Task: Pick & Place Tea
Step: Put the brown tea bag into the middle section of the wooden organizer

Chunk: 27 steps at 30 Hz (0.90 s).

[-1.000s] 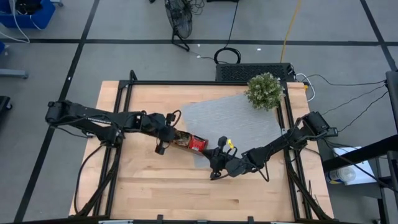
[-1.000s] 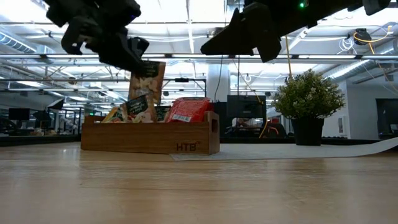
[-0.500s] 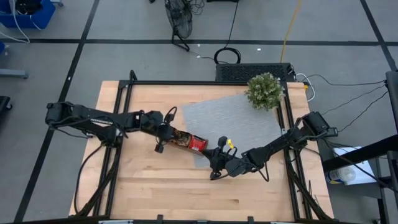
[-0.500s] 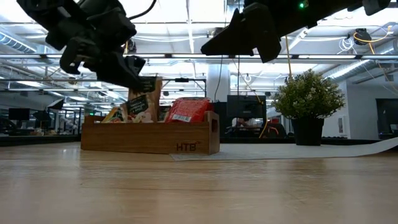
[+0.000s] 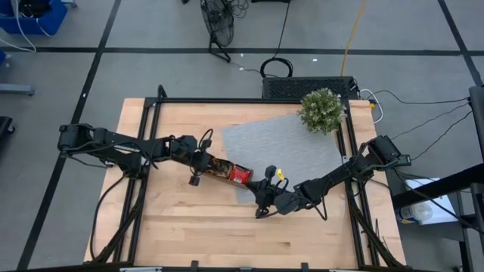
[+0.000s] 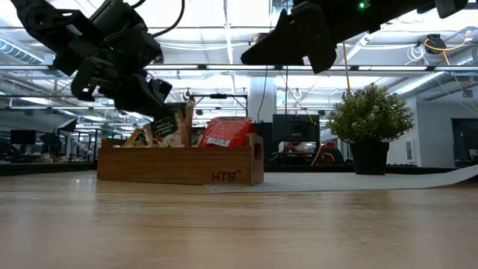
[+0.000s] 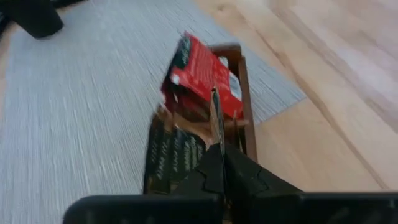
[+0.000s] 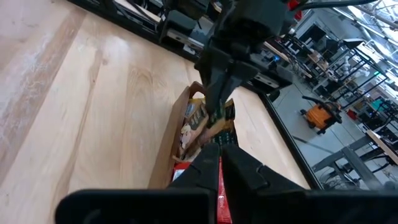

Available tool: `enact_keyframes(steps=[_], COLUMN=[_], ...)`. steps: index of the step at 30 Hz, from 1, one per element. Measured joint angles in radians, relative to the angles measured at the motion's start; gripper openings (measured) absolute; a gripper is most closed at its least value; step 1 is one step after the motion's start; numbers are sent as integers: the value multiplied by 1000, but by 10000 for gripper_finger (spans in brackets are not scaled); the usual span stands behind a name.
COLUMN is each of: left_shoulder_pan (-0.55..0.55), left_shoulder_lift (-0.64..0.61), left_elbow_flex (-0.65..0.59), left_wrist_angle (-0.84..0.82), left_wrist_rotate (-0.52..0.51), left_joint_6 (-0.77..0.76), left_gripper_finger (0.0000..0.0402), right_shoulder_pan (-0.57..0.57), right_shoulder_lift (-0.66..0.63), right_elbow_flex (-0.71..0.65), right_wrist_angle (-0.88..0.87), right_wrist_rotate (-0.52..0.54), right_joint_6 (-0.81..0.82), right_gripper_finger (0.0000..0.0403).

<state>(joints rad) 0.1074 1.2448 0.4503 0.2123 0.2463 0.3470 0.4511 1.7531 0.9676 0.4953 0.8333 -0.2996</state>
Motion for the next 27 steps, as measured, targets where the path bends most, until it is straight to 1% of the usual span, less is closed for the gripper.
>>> enact_keyframes(steps=[4,10,15,17,21,27], left_shoulder_pan=[2,4,4,4,4,4], left_shoulder_lift=[36,83,91,91,81,66], left_elbow_flex=[2,2,2,7,30,39], left_wrist_angle=[24,54,117,137,149,148], left_wrist_rotate=[8,14,-39,-42,-44,-45], left_joint_6=[-27,-46,-134,-165,-227,-320], left_gripper_finger=[3,28,42,49,74,125], right_shoulder_pan=[-1,-5,-6,-6,-6,-6], right_shoulder_lift=[0,0,0,0,0,0], right_elbow_flex=[0,0,0,0,0,0], right_wrist_angle=[2,2,2,1,1,1], right_wrist_rotate=[0,1,1,1,1,2], right_joint_6=[0,0,0,0,0,5], right_gripper_finger=[8,5,4,4,4,4])
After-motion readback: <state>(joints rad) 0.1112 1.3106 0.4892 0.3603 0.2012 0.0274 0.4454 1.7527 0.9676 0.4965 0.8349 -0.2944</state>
